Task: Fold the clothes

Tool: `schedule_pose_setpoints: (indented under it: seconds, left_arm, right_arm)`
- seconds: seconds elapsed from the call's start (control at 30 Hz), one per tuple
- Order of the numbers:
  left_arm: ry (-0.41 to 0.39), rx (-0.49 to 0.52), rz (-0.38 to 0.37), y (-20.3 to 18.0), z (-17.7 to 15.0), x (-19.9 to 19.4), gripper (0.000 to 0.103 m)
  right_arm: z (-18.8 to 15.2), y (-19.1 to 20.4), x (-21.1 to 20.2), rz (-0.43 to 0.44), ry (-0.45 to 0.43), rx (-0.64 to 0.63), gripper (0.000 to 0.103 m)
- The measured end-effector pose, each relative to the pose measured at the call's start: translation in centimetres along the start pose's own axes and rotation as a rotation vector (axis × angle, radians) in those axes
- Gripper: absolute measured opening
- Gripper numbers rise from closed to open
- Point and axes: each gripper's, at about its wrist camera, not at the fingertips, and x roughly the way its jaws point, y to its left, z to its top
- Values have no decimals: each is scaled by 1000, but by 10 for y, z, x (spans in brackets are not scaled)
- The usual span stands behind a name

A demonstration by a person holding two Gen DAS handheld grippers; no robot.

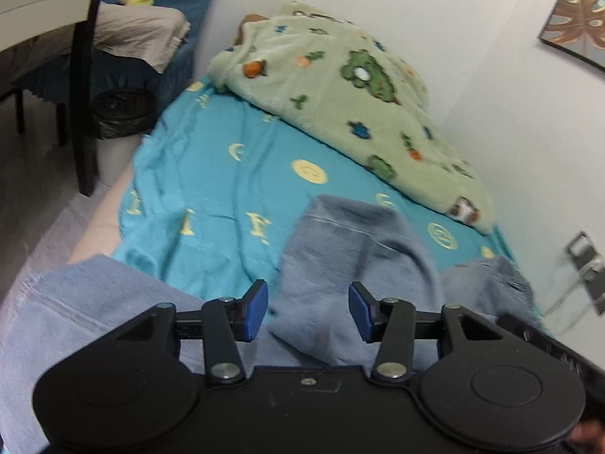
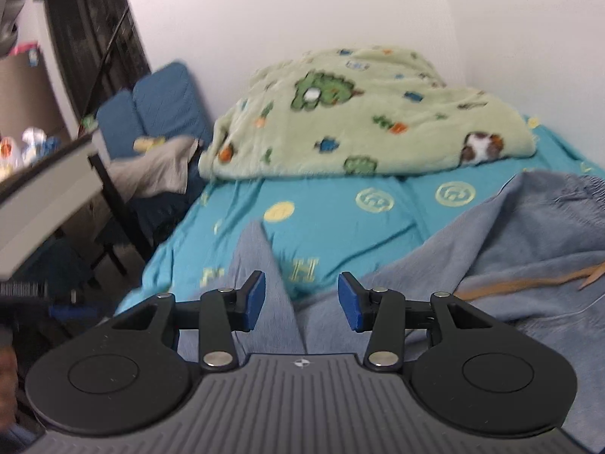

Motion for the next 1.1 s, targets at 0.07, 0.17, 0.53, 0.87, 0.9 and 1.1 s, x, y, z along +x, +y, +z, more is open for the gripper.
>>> schedule_pose_setpoints:
  seconds: [0.07, 0.17, 0.53, 0.87, 0.9, 1.1]
  left_arm:
    - [7, -2, 28, 6, 9, 14, 43]
    - [25, -1, 33, 12, 22, 40, 44]
    - [91, 37, -27, 3, 33, 134, 38]
    - [143, 60, -98, 8, 28, 191, 38]
    - [146, 52, -112, 10, 28, 192, 38]
    - [173, 84, -129, 8, 27, 202, 39]
  right_arm:
    - [-4, 1, 7, 19, 3, -11, 46]
    - [-8, 0, 18, 33, 23, -9, 46]
    - [-11, -23, 31, 24, 38, 100, 47]
    - [-21, -26, 46, 65, 98, 184, 47]
    - [-21, -27, 47, 71, 100, 195, 47]
    - [-25, -28, 49, 81, 105, 225, 47]
